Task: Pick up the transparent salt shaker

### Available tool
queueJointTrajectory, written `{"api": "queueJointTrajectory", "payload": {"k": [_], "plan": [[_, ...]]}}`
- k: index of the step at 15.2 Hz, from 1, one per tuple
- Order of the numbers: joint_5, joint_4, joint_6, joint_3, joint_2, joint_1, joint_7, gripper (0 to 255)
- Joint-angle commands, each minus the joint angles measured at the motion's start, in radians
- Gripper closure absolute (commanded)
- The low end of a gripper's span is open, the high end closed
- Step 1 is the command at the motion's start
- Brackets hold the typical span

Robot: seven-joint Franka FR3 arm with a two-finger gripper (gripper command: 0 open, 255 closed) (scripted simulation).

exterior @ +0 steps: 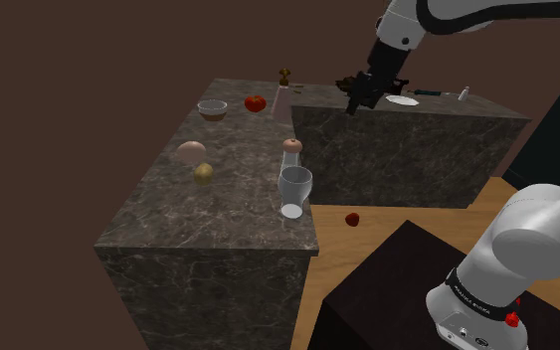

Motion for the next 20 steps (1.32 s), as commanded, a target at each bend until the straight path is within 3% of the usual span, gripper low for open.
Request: {"api": "queueJointTrajectory", "payload": {"k": [1,12,17,20], "plan": [[-0.013,-0.006,0.074,0.016,0.062,-0.003,0.004,0],[-0.154,0.057,0.391,0.101,0.431,-0.039,0.079,0],[-0.273,0.144,0.488,0.127,0.621,-0.055,0.151,0],[-0.288,0.135,0.516,0.126,0.641,-0.055,0.164,0]]}}
